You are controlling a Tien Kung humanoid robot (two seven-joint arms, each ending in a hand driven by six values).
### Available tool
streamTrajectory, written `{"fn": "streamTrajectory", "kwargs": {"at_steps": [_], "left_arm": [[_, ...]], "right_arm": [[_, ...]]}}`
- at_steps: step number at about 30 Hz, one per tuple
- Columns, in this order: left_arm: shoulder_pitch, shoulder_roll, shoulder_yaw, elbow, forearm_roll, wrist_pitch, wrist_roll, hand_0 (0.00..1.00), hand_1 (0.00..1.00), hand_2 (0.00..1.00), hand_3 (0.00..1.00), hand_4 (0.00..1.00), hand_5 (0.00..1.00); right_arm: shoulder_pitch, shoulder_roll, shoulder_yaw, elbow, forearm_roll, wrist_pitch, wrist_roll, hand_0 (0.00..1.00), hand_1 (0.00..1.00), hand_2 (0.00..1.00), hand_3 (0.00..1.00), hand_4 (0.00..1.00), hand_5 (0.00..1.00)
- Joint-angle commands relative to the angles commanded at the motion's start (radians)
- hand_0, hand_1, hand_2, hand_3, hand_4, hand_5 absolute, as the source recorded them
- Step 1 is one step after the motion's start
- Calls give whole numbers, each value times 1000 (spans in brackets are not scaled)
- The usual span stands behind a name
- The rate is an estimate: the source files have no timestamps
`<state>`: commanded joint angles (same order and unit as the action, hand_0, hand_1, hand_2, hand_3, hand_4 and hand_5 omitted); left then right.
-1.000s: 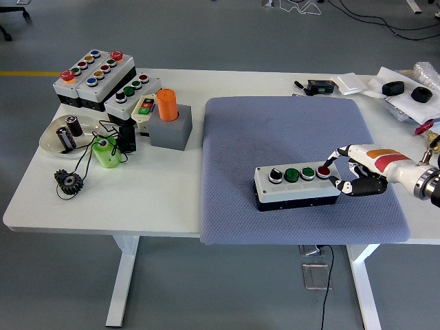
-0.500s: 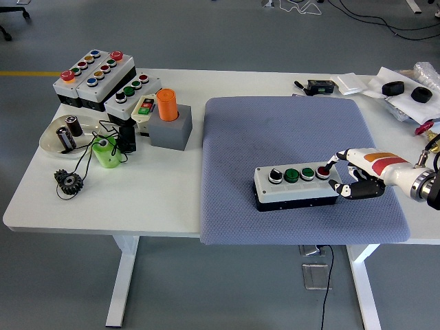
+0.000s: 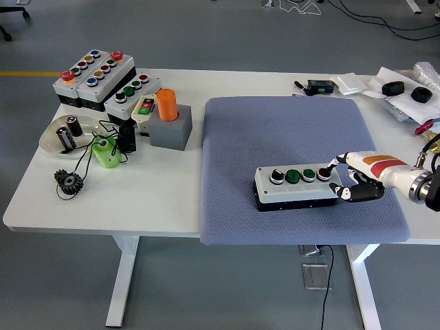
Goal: Pick up the button,place it on the desk,press the button,press the button
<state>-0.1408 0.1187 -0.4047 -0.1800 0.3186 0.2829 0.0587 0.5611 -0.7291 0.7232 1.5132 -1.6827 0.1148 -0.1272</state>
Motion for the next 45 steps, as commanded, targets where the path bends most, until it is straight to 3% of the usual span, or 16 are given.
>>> {"fn": "streamTrajectory", "kwargs": {"at_steps": [10,20,36,41,45], "left_arm": [[-1,1,9,0,-12,-1,-3,646,697,690,498,316,998],[-1,0,11,0,-12,-1,-2,646,696,690,498,316,998],[-1,-1,-5,0,8,0,2,646,697,691,498,315,998],[3,-3,-11,0,18,0,5,647,697,691,498,315,998],[5,-3,-15,0,24,0,5,647,697,691,498,315,998]], "right_arm": [[3,-1,26,63,0,-26,10,6,2,70,705,561,458],[24,34,-23,46,-33,-33,-3,5,2,70,705,562,459],[27,39,-68,21,-27,-24,-13,6,2,72,706,560,467],[18,40,-38,32,-32,-37,-7,8,2,73,707,558,466],[4,35,16,46,-13,-78,8,8,2,73,707,558,466]]}}
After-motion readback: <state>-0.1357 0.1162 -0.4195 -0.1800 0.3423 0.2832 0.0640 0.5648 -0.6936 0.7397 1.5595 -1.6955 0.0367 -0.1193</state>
